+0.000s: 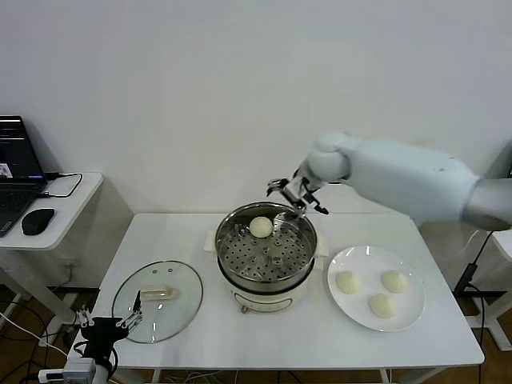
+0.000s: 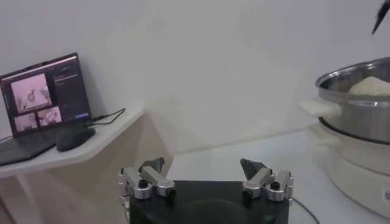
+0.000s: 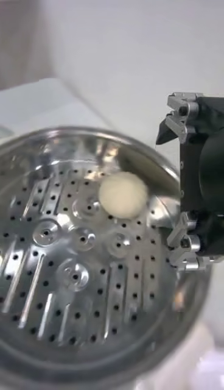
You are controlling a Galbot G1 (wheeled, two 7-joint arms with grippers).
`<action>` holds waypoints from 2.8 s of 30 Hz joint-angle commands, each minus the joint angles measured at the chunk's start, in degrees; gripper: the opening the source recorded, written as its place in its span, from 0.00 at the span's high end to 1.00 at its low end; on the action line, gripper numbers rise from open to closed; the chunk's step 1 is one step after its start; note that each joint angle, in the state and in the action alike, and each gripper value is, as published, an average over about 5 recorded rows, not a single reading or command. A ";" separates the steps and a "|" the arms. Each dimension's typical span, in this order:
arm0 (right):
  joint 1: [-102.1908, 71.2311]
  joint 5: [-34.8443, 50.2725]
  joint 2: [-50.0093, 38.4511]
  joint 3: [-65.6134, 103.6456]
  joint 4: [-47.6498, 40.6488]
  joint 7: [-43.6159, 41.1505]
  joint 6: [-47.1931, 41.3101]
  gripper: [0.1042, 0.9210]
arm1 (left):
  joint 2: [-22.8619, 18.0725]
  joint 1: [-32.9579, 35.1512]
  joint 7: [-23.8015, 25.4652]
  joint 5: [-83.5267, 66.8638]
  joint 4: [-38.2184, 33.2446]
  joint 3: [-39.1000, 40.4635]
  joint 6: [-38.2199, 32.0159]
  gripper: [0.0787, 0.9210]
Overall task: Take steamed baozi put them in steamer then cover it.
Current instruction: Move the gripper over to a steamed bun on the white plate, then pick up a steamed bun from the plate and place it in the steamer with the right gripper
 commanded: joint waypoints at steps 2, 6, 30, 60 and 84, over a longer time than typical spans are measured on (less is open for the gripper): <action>1.30 3.75 -22.40 -1.33 16.00 -3.45 -13.72 0.12 | 0.27 -0.04 0.03 -0.09 -0.23 0.01 0.04 0.12; -2.70 0.04 -25.46 -1.05 16.13 -3.04 -12.95 0.12 | 0.45 -0.05 0.02 -0.19 -0.01 -0.07 0.02 0.12; -38.05 -12.29 -16.53 20.94 -0.25 -0.02 -9.85 0.12 | -0.03 0.16 0.10 -0.26 1.50 -2.00 0.30 0.12; -40.62 -15.11 -6.96 24.03 -9.24 1.56 -10.28 0.21 | -0.41 -0.09 0.08 -0.29 2.91 -2.30 0.20 0.12; -14.97 -0.13 -19.82 14.25 6.35 -3.35 -15.32 0.32 | 0.13 -0.55 0.07 -0.41 1.63 -2.07 0.32 0.12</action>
